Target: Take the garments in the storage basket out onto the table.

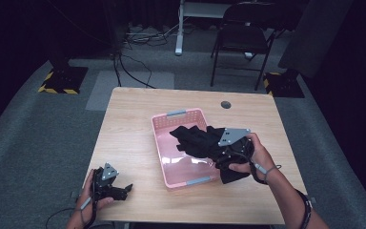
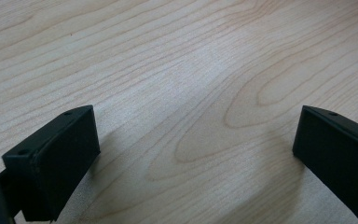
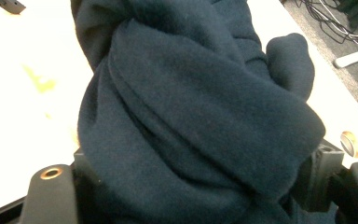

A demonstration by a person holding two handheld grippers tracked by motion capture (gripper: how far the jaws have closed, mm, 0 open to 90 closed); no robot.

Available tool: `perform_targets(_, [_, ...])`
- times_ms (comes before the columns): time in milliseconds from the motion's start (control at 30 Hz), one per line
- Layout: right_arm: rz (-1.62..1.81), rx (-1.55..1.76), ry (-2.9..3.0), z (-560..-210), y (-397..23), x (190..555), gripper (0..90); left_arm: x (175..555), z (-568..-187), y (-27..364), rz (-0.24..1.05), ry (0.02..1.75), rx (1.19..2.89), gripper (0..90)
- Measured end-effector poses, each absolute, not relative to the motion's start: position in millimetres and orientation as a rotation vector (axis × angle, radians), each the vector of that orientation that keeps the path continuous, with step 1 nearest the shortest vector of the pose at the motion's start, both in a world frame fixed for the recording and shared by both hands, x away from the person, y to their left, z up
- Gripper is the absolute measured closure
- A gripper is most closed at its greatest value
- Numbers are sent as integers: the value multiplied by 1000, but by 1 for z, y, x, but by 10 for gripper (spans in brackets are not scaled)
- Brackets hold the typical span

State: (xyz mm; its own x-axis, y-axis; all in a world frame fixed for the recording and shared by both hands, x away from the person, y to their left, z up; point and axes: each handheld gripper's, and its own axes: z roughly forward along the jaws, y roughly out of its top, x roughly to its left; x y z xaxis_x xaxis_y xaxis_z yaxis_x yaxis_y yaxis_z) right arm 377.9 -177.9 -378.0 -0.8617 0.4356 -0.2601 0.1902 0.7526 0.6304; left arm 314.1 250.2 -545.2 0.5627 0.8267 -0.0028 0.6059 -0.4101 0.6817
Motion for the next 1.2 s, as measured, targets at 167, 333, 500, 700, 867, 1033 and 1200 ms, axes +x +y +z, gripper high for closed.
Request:
perform_targets(167, [862, 496, 2548, -377, -187, 378, 245, 314, -545, 250, 446, 1142, 2157, 0])
perform_targets(333, [861, 514, 2545, -377, -196, 378, 245, 314, -545, 250, 446, 1143, 2156, 0])
perform_targets(500, [860, 537, 2539, -379, -205, 378, 244, 314, -545, 250, 446, 1142, 2157, 0])
perform_targets(700, [861, 569, 2526, -380, -219, 377, 244, 314, -545, 250, 446, 1142, 2157, 0])
perform_targets(867, [866, 621, 2506, -381, -236, 377, 243, 314, -545, 250, 446, 1143, 2156, 0])
perform_targets(1033, [857, 654, 2497, -385, -251, 377, 243, 314, -545, 250, 447, 1142, 2156, 0])
perform_targets(1200, [853, 686, 2490, -391, -261, 377, 243, 314, -545, 250, 446, 1142, 2157, 0])
